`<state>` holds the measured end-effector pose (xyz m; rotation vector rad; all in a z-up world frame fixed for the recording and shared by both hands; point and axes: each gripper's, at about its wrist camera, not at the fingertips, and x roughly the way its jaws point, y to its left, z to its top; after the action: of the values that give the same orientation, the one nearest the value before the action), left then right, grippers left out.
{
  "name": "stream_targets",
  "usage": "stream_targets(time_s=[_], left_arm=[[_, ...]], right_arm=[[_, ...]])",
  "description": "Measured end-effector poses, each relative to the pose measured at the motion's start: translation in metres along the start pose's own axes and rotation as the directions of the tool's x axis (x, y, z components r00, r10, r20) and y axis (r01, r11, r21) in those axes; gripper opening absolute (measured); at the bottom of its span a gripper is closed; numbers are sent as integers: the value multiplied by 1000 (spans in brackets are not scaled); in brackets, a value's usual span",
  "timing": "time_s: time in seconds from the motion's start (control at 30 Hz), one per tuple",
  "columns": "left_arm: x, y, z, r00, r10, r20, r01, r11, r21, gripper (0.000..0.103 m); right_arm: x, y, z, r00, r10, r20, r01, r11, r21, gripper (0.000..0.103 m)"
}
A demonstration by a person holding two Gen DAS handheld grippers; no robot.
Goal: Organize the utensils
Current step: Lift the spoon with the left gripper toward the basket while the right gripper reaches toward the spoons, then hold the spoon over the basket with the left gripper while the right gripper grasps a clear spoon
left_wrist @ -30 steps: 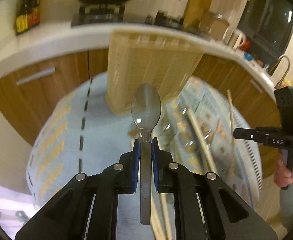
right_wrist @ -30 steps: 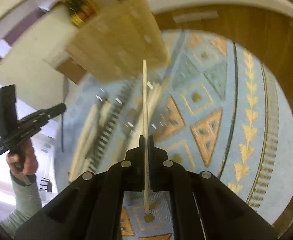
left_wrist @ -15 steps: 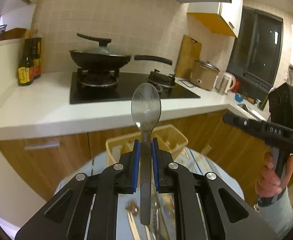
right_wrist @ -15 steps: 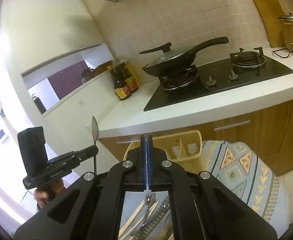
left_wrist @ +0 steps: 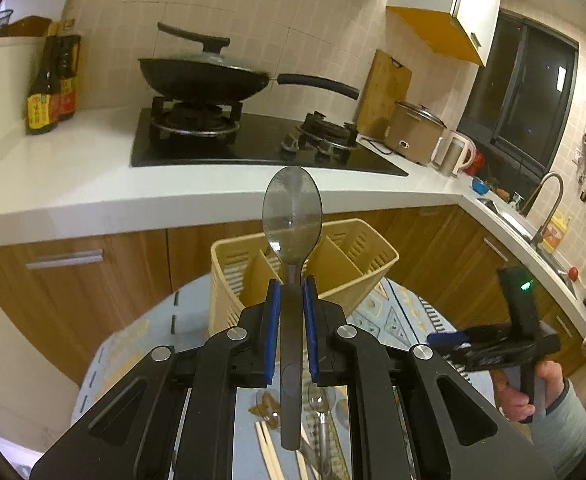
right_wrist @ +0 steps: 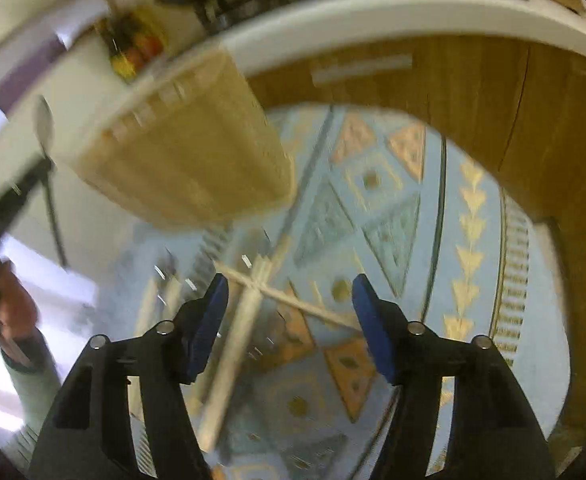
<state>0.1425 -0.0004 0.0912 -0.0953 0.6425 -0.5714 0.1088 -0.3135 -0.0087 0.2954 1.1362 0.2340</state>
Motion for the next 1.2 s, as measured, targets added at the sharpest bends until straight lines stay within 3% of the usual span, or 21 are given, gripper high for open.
stream_targets(time_s=[0.13,0.27,0.37,0.53,0.7,0.93,1.0,1.07,1.2], left_arm=[[-2,1,-4,1000,-4,0,4,1000,5,10],[-5,0,-7,1000,-6,-1,6,1000,15,10],[-7,-1,-9,1000,-13,-1,13,1000,17,10],[-10,-1,-13,1000,-23,-3,23,1000,15,10],[-15,0,-15,1000,-29,2,29,999,14,10],[-19,-1,-19,999,-45,9,45,999,13,10],[-19,-2,-21,999,-39,8,39,999,20,10],[-20,-3,-23,999,-38,7,38,999,28,10],[-20,-2,-24,999,-39,11,39,999,25,10]], right_arm=[[11,9,-9,996,67,-56,-66,998,18,53],[17,18,-26,995,-13,-101,16,999,33,50],[28,18,-38,988,1,-157,7,999,53,36],[43,31,-53,983,3,-186,5,999,41,35],[52,57,-51,975,-103,-194,107,994,7,35],[72,99,-46,935,-257,-246,242,966,-90,35],[74,105,-48,920,-304,-248,277,951,-138,17],[74,103,-50,920,-293,-261,266,954,-134,10],[60,86,-55,941,-228,-250,210,973,-96,10]])
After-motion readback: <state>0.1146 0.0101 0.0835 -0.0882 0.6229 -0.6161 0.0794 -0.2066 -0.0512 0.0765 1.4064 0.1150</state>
